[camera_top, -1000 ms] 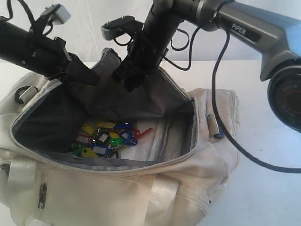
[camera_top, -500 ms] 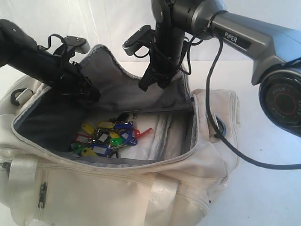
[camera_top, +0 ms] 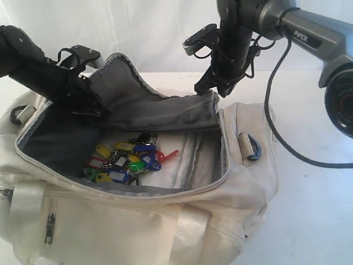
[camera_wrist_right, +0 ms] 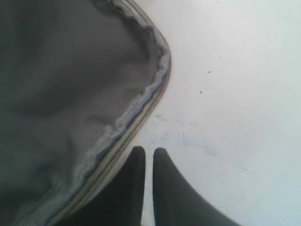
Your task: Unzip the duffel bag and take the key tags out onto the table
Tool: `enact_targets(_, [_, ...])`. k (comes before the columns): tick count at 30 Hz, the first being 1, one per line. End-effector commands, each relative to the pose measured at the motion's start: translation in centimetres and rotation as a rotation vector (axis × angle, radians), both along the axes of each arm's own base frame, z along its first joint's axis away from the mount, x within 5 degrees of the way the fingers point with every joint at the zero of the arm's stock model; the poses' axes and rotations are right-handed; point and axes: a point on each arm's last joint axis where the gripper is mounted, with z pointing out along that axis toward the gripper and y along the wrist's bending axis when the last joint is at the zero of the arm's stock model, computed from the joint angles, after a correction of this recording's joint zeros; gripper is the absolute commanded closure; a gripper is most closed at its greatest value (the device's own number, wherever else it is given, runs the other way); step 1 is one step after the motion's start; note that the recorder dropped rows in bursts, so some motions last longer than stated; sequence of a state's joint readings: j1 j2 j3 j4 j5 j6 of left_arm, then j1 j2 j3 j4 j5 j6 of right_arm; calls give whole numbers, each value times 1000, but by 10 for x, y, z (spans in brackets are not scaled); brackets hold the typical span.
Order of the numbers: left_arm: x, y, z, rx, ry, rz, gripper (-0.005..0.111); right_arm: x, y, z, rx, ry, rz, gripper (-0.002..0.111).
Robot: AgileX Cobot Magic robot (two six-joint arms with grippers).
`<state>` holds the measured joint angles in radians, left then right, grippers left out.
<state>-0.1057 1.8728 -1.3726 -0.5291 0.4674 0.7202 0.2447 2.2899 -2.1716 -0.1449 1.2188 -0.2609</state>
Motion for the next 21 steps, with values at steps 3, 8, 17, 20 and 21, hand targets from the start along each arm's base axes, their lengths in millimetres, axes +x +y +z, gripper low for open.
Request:
enact_targets(3, [-4,-1,58,-30,-103,-31,107,-12,2,40,90,-59,25,108])
enact_targets(8, [-29,-2,115,-36,-196,-105,107,-34,17,88,298,-114,145,108])
enact_targets(17, [-87,6,129,-11,-152,-102,107,-63,64,82,488,1,277,108])
enact_targets(20, [-107,7,126,-30,-115,-80,107,-76,84,57,463,95,315,108])
enact_targets(21, [-115,8,125,-42,-100,-63,107,-80,89,49,450,122,323,108])
